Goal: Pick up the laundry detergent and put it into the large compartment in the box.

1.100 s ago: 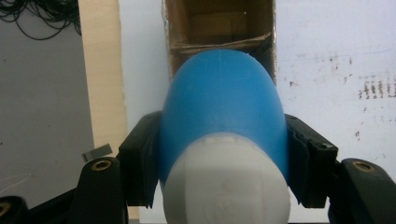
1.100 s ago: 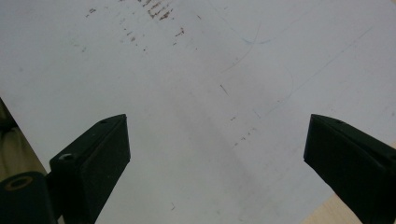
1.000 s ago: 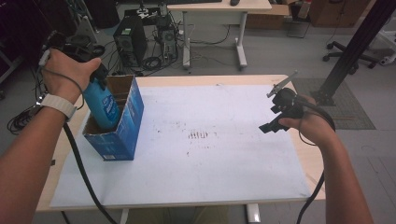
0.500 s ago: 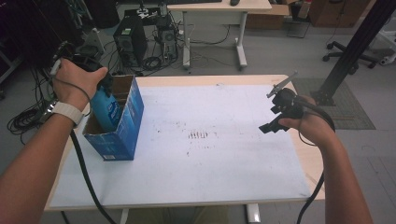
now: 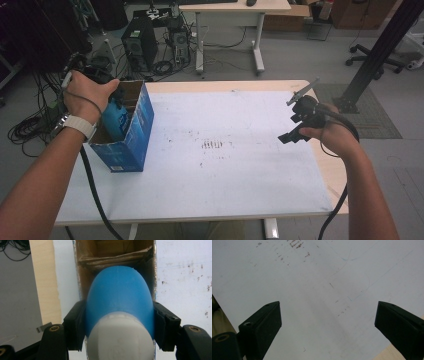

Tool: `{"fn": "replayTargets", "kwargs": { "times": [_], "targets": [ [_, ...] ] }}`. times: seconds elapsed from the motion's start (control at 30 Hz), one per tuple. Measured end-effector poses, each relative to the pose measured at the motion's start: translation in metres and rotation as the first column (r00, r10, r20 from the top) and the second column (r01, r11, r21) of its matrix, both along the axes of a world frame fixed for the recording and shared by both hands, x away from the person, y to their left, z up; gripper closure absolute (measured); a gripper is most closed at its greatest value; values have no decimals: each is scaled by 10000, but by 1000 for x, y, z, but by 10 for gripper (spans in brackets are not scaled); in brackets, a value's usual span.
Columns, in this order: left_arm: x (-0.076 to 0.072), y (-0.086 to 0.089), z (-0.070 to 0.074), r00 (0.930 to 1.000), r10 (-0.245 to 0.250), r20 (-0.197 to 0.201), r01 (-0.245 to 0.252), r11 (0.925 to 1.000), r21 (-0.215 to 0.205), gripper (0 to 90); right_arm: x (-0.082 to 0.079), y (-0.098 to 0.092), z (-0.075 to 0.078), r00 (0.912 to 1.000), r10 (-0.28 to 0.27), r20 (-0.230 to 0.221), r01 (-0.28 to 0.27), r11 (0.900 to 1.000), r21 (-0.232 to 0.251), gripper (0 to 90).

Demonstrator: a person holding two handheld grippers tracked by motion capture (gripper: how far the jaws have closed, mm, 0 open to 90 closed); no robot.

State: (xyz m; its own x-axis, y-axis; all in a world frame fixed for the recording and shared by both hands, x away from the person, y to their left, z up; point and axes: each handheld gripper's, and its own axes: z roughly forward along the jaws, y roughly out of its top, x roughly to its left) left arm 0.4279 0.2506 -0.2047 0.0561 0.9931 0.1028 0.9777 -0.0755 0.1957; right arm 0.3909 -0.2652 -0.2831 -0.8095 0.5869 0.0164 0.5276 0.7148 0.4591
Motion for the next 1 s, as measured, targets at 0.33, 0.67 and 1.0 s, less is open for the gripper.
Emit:
{"fn": "replayTargets", "kwargs": {
  "times": [0.33, 0.67, 1.0],
  "targets": [
    [2, 0, -16, 10000, -89, 17, 89, 9999, 59, 376, 0, 1, -3, 10000, 12, -36, -13, 10000, -14, 72],
    [3, -1, -32, 9999, -116, -21, 117, 9998, 146, 376, 0, -1, -5, 9999, -38, -94, 38, 10000, -14, 72],
    [5, 3, -46, 9999, -132, -46, 132, 9998, 152, 377, 1, -2, -7, 9998, -109, -163, 109, 9999, -22, 72]
  ]
}}
